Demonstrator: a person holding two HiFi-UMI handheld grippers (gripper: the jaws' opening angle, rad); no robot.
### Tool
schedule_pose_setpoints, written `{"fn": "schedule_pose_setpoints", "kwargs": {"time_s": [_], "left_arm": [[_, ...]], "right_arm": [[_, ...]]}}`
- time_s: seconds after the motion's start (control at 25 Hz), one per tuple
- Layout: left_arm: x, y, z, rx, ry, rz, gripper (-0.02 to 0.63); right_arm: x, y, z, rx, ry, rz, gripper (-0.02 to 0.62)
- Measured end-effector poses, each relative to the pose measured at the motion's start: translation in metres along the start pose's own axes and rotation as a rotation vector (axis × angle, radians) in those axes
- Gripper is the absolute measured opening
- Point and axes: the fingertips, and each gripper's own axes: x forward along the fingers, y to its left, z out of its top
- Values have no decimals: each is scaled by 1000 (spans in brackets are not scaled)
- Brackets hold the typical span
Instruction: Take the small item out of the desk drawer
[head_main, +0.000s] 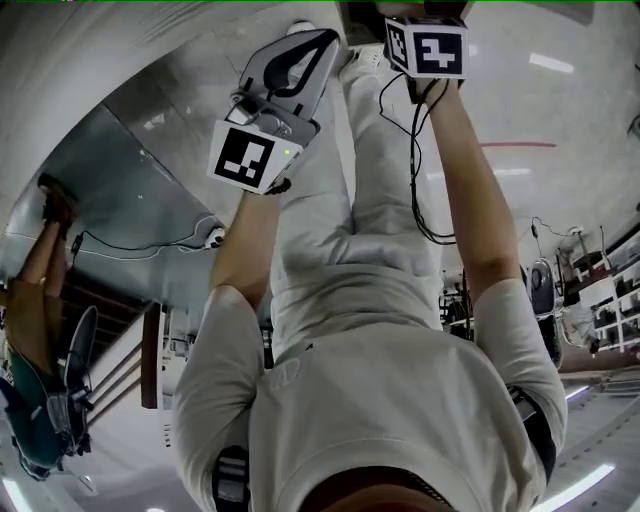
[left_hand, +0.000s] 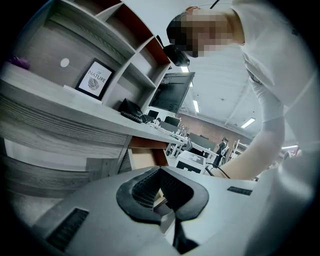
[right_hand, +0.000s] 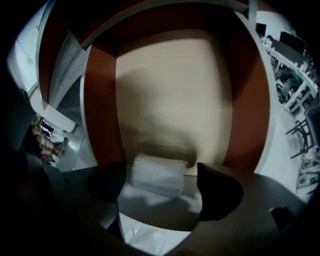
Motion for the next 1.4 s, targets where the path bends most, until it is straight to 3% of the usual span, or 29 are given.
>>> {"fn": "schedule_pose_setpoints", "kwargs": {"time_s": [0.44,0.48,0.52,0.84,1.4], "left_arm": [[-3,5,-9,-14,6,12,-2],[-3,5,-8,-15,7,13,-2],[-3,5,-9,-15,8,14,-2],[-1,6,-18,-18,16,10,-2],[-9,11,-15,25,24,10,-2]], "right_arm": [[8,-9,-6,-20,80,-70,443],[7,-12,-6,-28,86,-80,426],[5,-14,-7,-41,91,-91,363],[10,-20,-12,-82,91,-111,296],[-12,-3,-1,5,-80,-32,287]]}}
